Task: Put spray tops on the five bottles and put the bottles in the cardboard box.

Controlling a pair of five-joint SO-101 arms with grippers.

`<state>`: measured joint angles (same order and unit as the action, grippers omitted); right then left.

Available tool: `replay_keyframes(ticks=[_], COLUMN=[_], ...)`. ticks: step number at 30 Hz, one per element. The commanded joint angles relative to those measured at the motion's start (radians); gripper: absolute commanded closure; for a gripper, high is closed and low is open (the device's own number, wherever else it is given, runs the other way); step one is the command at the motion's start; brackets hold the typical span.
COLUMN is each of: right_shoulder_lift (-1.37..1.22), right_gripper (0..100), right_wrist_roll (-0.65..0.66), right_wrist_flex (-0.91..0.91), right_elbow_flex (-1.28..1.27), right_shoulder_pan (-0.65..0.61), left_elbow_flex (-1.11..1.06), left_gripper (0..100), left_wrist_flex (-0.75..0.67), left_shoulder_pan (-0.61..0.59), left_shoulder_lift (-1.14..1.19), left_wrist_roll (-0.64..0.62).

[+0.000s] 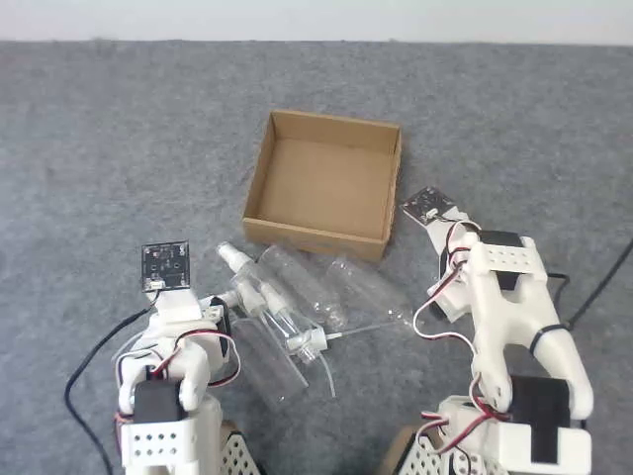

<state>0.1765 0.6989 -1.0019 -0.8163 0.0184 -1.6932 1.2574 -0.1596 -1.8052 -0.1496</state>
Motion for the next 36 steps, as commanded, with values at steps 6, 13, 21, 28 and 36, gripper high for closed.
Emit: replay_keyframes(ticks=[6,13,21,28,36], right_shoulder_lift=[0.099,0.331,0.593,0.720,0.782], right_gripper=[99.2,99.2,99.2,99.2,99.2], right_wrist_roll=[0.009,0.008,0.008,-0.173,-0.388], right_wrist_flex=[-0.305,-0.435,-0.558,-0.572,-0.499], right_elbow_flex=[0.244,0.264,0.259,0.259,0.259], right_shoulder_pan=[0.004,0.002,-0.053,-0.108,-0.206], left_elbow_flex=[0.008,0.008,0.008,0.008,0.008], left_gripper=[92,92,92,92,92], left_wrist_flex=[0.005,0.005,0.005,0.005,0.005], left_shoulder_pan=[0.002,0.002,0.002,0.002,0.002], left_shoulder_lift=[-0.014,-0.014,-0.014,-0.014,-0.014], left_wrist_roll=[-0.009,-0.009,-0.009,-0.009,-0.009])
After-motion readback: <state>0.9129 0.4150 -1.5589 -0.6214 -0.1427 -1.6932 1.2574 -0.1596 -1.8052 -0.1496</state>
